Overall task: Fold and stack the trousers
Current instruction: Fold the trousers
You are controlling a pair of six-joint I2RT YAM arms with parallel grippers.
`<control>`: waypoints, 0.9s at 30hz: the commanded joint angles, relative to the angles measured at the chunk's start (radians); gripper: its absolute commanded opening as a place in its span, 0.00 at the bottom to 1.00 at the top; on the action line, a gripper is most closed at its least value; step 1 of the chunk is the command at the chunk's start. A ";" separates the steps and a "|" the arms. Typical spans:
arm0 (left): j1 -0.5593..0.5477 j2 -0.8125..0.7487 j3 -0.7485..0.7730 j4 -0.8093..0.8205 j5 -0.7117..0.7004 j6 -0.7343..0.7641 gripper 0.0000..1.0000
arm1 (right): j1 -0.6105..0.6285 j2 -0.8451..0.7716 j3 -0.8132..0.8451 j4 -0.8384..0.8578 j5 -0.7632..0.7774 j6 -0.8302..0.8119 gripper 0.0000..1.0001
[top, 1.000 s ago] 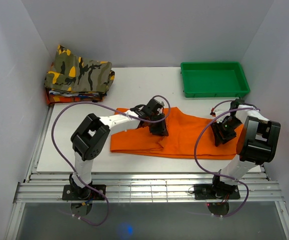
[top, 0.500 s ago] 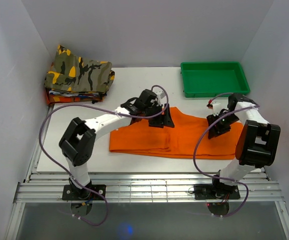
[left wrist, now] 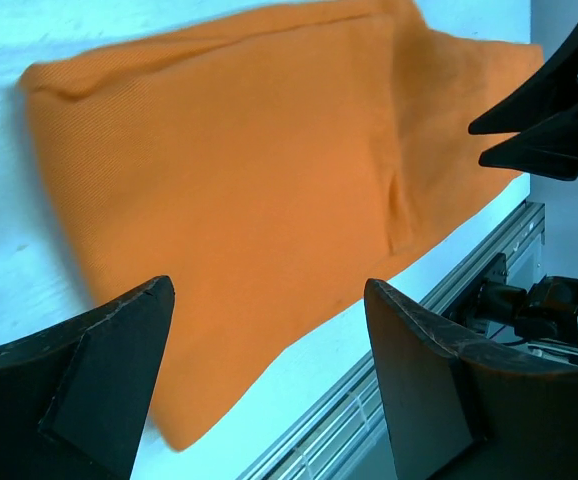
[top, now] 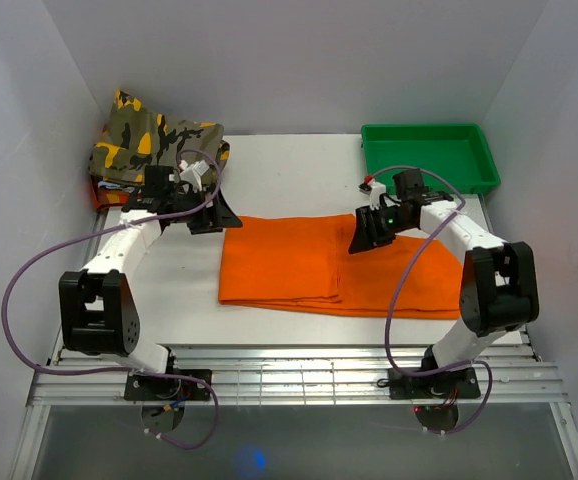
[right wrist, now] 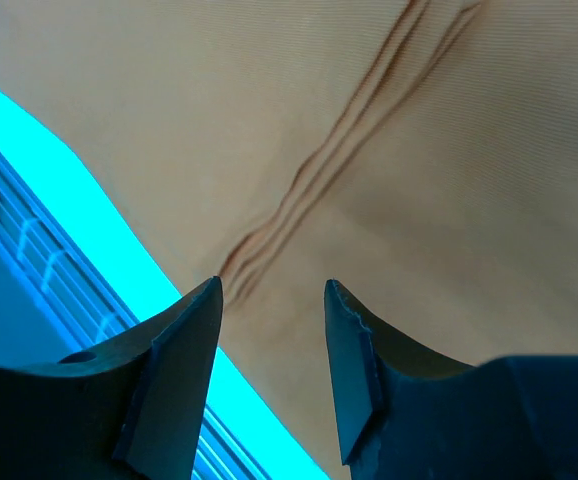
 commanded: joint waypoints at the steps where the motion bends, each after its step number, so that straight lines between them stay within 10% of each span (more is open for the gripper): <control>1: 0.072 -0.057 -0.025 -0.087 0.103 0.119 0.87 | 0.035 0.082 -0.029 0.166 -0.043 0.200 0.51; 27: 0.155 -0.100 -0.123 -0.012 0.131 0.052 0.87 | 0.141 0.193 0.035 0.180 0.094 0.285 0.60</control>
